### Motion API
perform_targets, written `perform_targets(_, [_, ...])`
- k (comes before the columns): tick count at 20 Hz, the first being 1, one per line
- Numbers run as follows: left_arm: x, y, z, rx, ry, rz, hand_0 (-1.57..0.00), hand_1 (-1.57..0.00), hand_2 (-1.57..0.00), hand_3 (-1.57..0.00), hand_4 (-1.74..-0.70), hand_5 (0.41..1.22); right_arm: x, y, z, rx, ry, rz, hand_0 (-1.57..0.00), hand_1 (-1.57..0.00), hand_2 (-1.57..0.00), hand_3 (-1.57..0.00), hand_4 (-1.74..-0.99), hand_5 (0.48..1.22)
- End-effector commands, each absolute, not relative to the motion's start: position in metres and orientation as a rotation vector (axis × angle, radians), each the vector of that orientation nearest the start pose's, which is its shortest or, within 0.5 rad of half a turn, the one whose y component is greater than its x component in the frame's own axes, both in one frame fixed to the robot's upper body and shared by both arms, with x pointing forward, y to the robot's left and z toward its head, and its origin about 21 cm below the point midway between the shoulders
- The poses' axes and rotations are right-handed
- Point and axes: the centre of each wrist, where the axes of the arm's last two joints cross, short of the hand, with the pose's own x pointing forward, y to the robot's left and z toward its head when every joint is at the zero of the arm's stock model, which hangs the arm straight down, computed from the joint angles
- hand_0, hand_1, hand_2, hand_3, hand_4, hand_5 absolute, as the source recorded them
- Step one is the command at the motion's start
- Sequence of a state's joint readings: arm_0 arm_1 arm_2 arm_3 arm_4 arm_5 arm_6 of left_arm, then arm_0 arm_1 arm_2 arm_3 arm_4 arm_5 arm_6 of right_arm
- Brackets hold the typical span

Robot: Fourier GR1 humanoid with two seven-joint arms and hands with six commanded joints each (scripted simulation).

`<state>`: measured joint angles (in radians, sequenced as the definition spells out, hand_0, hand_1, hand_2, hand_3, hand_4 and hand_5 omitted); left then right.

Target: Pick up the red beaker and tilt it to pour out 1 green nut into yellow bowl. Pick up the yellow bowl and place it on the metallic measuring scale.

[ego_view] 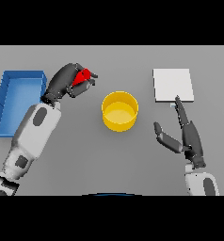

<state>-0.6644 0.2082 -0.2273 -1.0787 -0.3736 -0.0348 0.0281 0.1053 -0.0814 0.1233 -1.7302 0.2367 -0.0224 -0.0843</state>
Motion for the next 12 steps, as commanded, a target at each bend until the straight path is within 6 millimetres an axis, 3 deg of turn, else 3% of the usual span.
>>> perform_targets(1, [0.387,0.162,0.078,0.348,-1.605,-0.945,-1.57,-1.57,-1.57,-1.57,-1.74,1.129,0.222,-0.225,0.013,-0.177,-1.694,0.295,0.00,0.00,0.00,0.00,-1.178,0.663])
perform_targets(7, [0.392,0.131,0.101,0.599,-1.517,-1.379,-1.57,-1.57,-1.57,-1.57,-1.74,1.183,0.221,-0.224,0.013,-0.153,-1.714,0.290,0.00,0.00,0.00,0.00,-1.183,0.673])
perform_targets(9, [0.390,0.120,0.099,0.662,-1.455,-1.520,-1.57,-1.57,-1.57,-1.57,-1.74,1.197,0.216,-0.222,0.017,-0.145,-1.726,0.285,0.00,0.00,0.00,0.00,-1.187,0.676])
perform_targets(10, [0.391,0.116,0.098,0.700,-1.413,-1.589,-1.57,-1.57,-1.57,-1.57,-1.69,1.202,0.217,-0.222,0.014,-0.151,-1.707,0.278,0.00,0.00,0.00,0.00,-1.191,0.675])
perform_targets(12, [0.395,0.112,0.105,0.765,-1.356,-1.723,-1.57,-1.57,-1.57,-1.44,-1.70,1.209,0.218,-0.221,0.016,-0.141,-1.703,0.268,0.00,0.00,0.00,0.00,-1.191,0.675])
